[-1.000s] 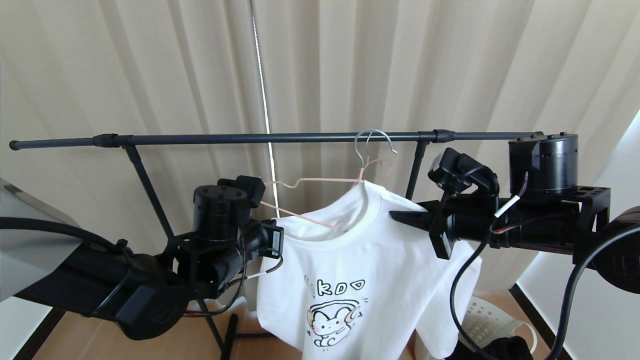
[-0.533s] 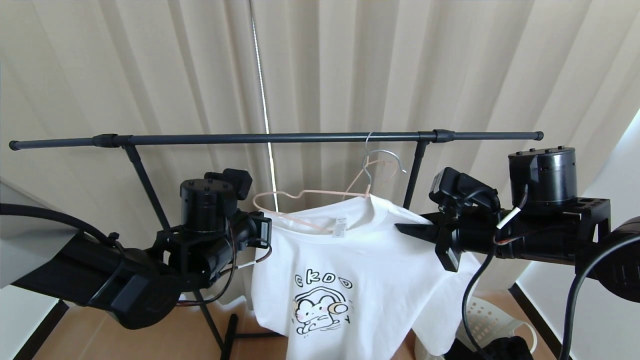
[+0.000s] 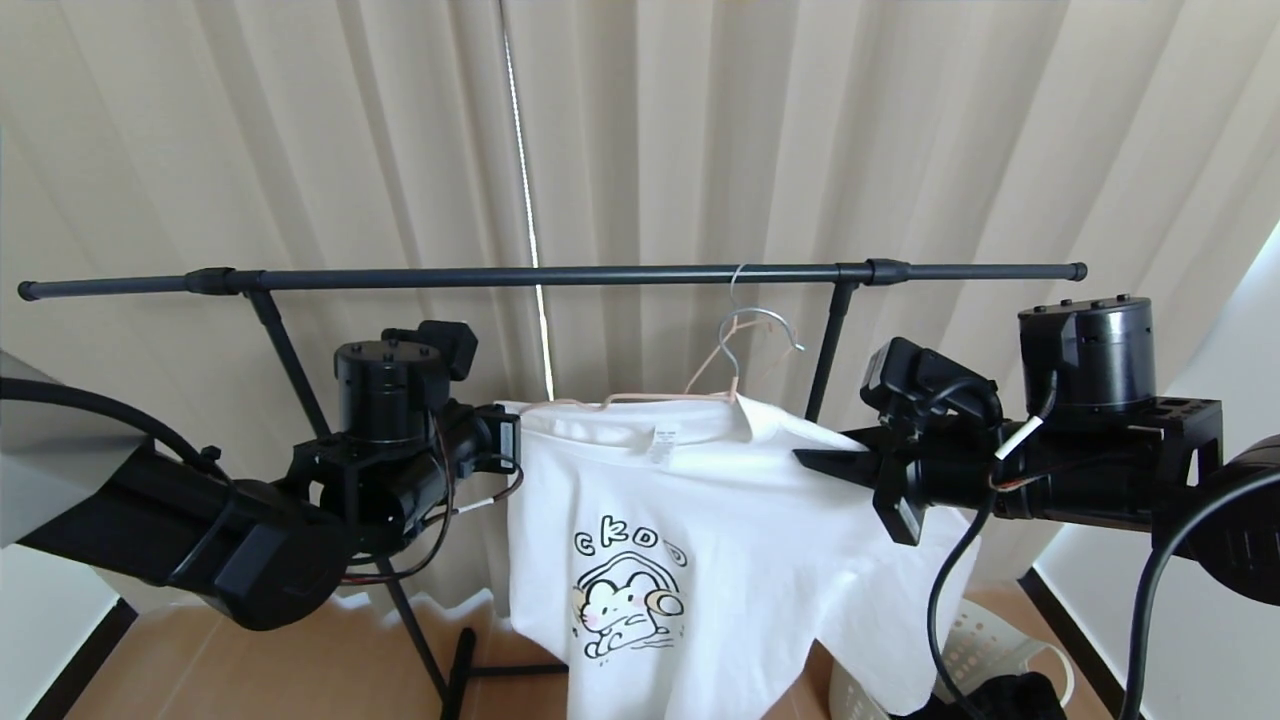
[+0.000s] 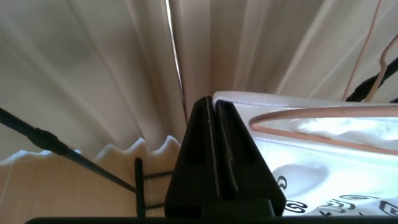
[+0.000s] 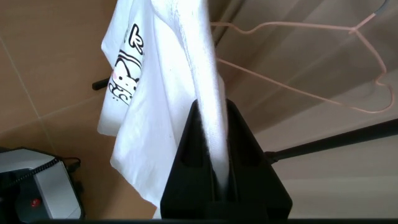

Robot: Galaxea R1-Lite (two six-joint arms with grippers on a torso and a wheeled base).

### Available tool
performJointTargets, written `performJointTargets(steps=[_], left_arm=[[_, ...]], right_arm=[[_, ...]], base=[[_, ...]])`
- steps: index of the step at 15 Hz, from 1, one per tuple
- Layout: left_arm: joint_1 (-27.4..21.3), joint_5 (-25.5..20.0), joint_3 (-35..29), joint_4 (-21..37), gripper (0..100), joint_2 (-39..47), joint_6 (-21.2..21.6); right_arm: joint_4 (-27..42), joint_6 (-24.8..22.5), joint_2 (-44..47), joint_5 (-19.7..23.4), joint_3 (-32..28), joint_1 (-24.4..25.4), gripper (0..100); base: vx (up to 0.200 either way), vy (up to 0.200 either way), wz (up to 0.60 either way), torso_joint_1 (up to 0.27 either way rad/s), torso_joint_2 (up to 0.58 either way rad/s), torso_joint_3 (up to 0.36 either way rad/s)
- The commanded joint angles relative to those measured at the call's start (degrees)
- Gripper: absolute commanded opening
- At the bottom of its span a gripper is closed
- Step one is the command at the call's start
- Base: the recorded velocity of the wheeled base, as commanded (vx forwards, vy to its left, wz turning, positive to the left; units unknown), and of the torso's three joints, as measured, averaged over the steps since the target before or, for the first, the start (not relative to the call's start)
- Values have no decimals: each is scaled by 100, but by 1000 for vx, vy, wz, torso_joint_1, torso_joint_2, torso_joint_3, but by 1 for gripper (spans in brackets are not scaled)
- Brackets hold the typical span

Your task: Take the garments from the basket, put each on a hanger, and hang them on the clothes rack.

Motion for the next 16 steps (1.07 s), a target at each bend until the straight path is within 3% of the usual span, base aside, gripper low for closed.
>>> performJointTargets(steps=[1, 7, 11, 16], left_arm=[[54, 8, -29, 0, 0, -24, -4], [-227, 17, 103, -114, 0, -419, -4], [-790, 17, 349, -114, 0, -797, -4], [-1124, 17, 437, -106, 0, -876, -4]], right_arm=[[8, 2, 11, 3, 8, 2, 0], [-10, -104, 90, 12, 17, 11, 0], [-18, -51, 293, -164, -123, 152, 0], [-142, 670, 424, -516, -308, 459, 0]], base=[[0, 0, 0, 0, 0, 0], [0, 0, 0, 0, 0, 0], [0, 0, 0, 0, 0, 0], [0, 0, 0, 0, 0, 0]])
